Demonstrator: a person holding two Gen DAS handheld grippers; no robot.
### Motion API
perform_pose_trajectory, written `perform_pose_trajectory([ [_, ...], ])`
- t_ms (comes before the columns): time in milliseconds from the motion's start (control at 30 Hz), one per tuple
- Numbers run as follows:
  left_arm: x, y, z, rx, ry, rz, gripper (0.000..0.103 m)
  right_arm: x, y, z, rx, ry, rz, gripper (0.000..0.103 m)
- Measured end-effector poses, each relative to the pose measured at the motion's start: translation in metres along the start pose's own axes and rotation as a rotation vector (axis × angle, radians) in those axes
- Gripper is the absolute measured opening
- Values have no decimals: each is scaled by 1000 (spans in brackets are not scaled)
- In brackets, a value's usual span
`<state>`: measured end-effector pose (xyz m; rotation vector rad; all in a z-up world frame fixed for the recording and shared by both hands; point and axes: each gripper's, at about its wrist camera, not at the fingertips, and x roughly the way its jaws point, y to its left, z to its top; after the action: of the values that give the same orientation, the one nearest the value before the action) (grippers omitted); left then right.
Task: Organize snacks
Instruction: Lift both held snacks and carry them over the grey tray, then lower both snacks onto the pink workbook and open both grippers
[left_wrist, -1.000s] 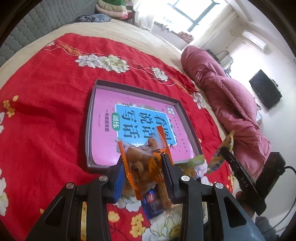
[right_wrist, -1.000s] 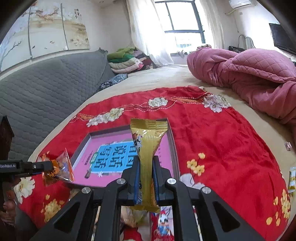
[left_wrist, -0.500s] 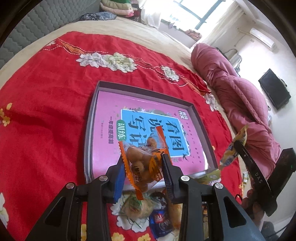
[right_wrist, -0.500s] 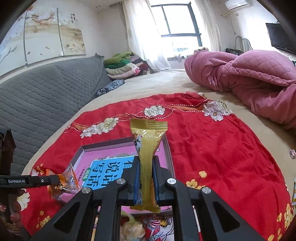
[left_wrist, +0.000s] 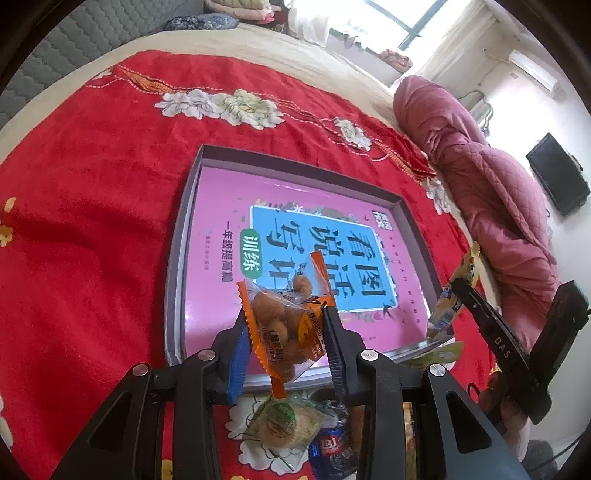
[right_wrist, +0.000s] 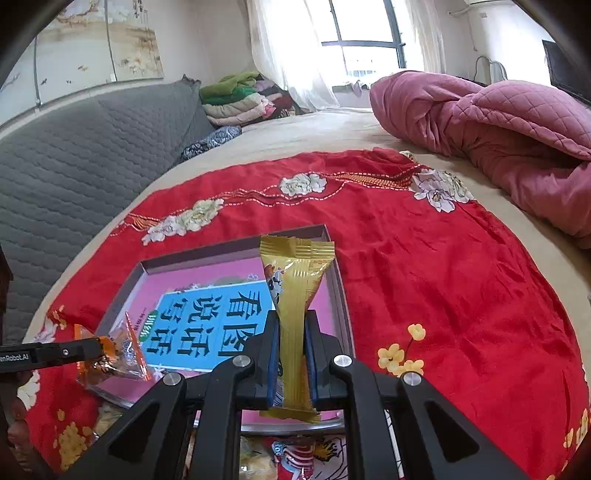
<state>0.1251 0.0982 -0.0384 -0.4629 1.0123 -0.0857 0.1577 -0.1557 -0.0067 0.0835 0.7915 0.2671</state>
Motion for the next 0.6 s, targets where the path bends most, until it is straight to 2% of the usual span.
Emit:
perform_pose_trajectory([
  [600, 8, -4, -3, -4, 30, 32, 38, 15, -5, -6, -12, 86, -17, 13],
])
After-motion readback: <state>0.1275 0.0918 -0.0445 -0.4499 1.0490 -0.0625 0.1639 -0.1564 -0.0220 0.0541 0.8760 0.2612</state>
